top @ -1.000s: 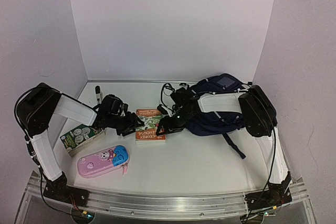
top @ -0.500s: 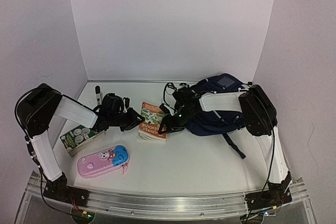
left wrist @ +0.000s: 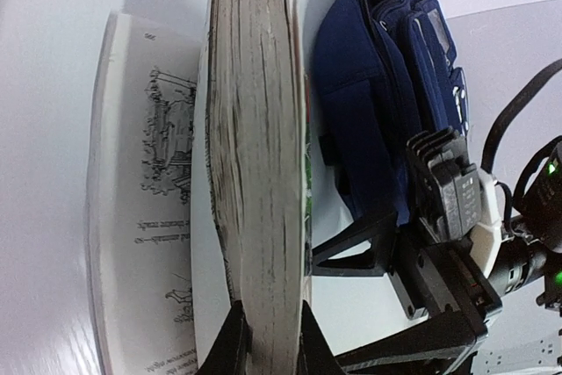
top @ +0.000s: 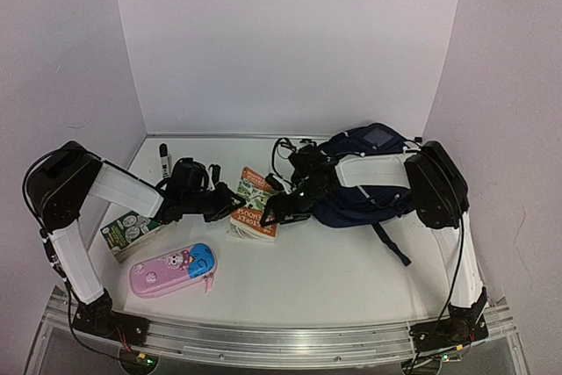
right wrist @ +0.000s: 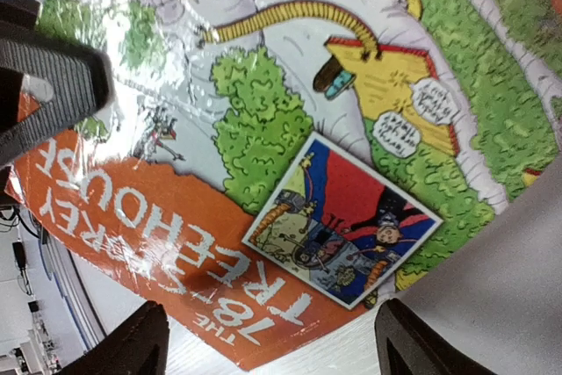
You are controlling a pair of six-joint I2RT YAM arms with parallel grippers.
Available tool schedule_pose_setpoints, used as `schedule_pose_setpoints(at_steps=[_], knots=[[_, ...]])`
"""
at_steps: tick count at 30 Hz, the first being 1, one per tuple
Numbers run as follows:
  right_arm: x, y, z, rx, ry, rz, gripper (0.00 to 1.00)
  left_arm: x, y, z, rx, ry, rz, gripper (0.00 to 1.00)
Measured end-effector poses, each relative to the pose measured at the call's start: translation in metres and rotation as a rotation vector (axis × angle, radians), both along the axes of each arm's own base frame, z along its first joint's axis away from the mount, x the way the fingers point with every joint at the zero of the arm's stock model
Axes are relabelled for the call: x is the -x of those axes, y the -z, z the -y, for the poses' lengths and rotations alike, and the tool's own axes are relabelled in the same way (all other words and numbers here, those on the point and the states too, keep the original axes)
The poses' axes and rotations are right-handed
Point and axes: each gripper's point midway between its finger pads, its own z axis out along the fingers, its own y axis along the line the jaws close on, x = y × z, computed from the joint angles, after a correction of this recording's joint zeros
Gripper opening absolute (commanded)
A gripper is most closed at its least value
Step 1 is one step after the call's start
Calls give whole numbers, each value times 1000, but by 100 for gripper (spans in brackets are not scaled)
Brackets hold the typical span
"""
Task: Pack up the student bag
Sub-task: Pick up the book from the center of the board.
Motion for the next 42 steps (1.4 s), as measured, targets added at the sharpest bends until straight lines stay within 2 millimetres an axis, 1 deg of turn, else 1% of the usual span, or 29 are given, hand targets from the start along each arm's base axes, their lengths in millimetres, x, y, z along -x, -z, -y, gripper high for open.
schedule_pose_setpoints(at_steps=[1, 3, 5, 6, 8, 11, 12, 13, 15, 17, 21, 26, 33, 39, 42], knots=[[2, -4, 1, -4, -5, 5, 90, 4, -2, -1, -9, 9, 0, 0], [4, -20, 2, -20, -3, 17, 93, 12, -14, -2, -22, 30, 15, 0], [6, -44, 5, -50, -2, 39, 95, 18, -31, -4, -25, 49, 40, 0], [5, -61, 7, -74, 4, 55, 96, 21, -41, -5, -21, 57, 58, 0], [-1, -93, 13, -125, 22, 82, 98, 24, -63, -6, -4, 71, 105, 0], [-13, -141, 30, -213, 65, 115, 98, 30, -94, -6, 36, 96, 169, 0], [-16, -154, 35, -238, 76, 119, 98, 32, -104, -6, 51, 107, 190, 0], [-18, -163, 40, -257, 86, 121, 98, 34, -111, -5, 64, 118, 204, 0], [-21, -175, 47, -288, 101, 113, 98, 39, -122, -2, 90, 145, 227, 0], [-16, -179, 48, -312, 97, 85, 98, 43, -129, 2, 114, 176, 238, 0], [-1, -175, 42, -332, 80, 13, 98, 52, -138, 11, 154, 233, 257, 0], [6, -171, 41, -339, 80, -38, 98, 59, -147, 18, 186, 270, 276, 0], [7, -172, 41, -357, 85, -62, 98, 64, -157, 23, 226, 301, 297, 0], [9, -173, 43, -362, 86, -59, 98, 66, -159, 24, 236, 313, 299, 0], [6, -174, 47, -366, 94, -55, 98, 67, -160, 25, 239, 316, 302, 0]])
